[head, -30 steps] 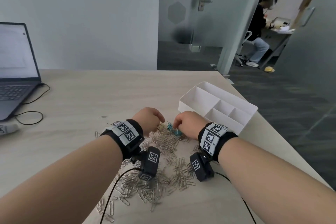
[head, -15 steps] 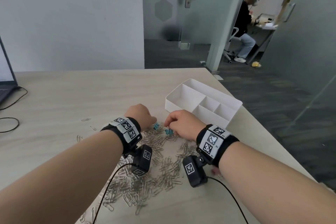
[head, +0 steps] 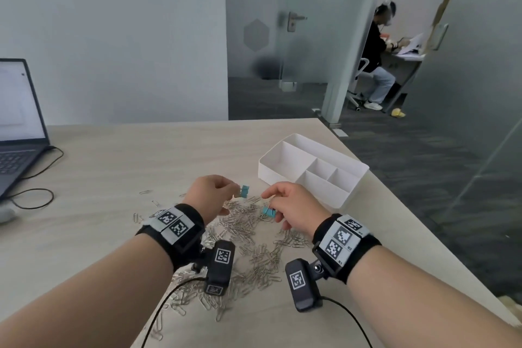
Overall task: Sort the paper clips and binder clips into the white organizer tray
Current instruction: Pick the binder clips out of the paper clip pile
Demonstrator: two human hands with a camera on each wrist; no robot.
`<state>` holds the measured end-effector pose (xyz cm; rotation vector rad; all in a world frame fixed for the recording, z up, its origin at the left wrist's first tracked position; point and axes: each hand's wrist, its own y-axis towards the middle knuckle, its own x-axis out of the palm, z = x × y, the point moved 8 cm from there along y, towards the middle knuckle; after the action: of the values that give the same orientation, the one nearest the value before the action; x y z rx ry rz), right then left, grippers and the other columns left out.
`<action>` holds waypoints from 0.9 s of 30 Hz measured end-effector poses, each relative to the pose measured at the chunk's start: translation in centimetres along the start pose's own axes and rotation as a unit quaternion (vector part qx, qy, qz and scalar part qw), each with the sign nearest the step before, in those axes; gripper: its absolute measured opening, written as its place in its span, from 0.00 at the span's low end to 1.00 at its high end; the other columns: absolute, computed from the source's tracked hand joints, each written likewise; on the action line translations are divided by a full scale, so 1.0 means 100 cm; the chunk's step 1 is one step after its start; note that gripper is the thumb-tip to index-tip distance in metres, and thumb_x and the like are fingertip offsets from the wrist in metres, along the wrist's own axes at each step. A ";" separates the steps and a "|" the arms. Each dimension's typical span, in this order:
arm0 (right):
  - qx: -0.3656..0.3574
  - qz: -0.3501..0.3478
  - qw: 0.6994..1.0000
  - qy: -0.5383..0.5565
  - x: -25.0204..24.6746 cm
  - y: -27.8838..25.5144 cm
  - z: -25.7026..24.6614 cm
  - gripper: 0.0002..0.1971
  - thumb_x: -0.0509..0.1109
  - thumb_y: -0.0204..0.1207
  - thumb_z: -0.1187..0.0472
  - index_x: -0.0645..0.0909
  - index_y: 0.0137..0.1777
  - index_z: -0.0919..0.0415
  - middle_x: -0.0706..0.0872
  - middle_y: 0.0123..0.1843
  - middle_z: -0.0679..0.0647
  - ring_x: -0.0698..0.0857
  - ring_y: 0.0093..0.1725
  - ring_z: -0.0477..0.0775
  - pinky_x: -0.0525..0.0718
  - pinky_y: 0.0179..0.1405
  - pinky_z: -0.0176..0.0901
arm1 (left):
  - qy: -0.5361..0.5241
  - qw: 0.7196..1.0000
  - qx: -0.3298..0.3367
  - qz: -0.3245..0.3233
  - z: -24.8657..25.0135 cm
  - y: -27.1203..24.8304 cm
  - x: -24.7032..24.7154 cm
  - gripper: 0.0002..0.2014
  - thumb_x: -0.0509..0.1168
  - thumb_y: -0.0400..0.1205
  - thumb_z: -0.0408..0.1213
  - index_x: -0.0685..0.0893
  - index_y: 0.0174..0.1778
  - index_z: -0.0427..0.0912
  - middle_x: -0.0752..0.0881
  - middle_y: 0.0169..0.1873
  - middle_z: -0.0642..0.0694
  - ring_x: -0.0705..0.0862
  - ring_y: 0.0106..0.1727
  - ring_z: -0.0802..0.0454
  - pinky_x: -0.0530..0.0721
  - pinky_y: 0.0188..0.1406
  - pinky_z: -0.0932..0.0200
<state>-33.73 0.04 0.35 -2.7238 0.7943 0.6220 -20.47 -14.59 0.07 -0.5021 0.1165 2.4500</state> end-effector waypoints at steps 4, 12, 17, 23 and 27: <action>0.005 -0.010 0.995 0.101 0.013 -0.019 0.001 0.11 0.67 0.80 0.68 0.87 0.56 0.57 0.86 0.42 0.60 0.83 0.33 0.49 0.85 0.28 0.45 | -0.132 0.991 -0.021 -0.004 -0.006 -0.038 0.001 0.05 0.71 0.82 0.37 0.91 0.42 0.42 0.88 0.42 0.42 0.86 0.44 0.52 0.88 0.34 0.58; -0.009 -0.007 0.986 0.168 0.029 -0.057 -0.002 0.09 0.74 0.78 0.70 0.87 0.55 0.59 0.89 0.42 0.57 0.85 0.33 0.47 0.85 0.28 0.42 | -0.133 0.991 0.022 0.017 -0.002 -0.091 0.006 0.04 0.72 0.80 0.31 0.92 0.42 0.43 0.91 0.41 0.43 0.89 0.37 0.52 0.91 0.32 0.54; -0.023 0.018 0.989 0.146 0.020 -0.075 0.006 0.06 0.76 0.77 0.68 0.87 0.51 0.59 0.87 0.38 0.56 0.84 0.31 0.46 0.86 0.30 0.41 | -0.109 0.993 0.052 0.006 0.006 -0.109 0.016 0.04 0.73 0.79 0.31 0.92 0.41 0.44 0.92 0.37 0.46 0.90 0.37 0.54 0.91 0.33 0.53; -0.018 0.081 0.990 0.114 -0.021 -0.092 0.033 0.06 0.74 0.77 0.70 0.88 0.51 0.60 0.84 0.37 0.55 0.82 0.29 0.44 0.85 0.29 0.39 | -0.087 0.993 0.060 -0.045 0.012 -0.118 0.047 0.09 0.73 0.78 0.29 0.92 0.40 0.48 0.92 0.38 0.48 0.90 0.39 0.54 0.91 0.33 0.53; 0.019 0.098 0.989 0.108 -0.055 -0.104 0.066 0.07 0.74 0.77 0.72 0.87 0.49 0.59 0.85 0.39 0.60 0.82 0.30 0.49 0.85 0.29 0.42 | -0.074 0.994 0.030 -0.077 0.009 -0.121 0.076 0.07 0.72 0.79 0.28 0.88 0.46 0.45 0.91 0.36 0.47 0.90 0.37 0.53 0.88 0.29 0.54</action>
<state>-34.28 13.33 -1.85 -2.7304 1.1226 0.3459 -19.09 -0.42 -1.54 -0.2913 0.0853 2.3169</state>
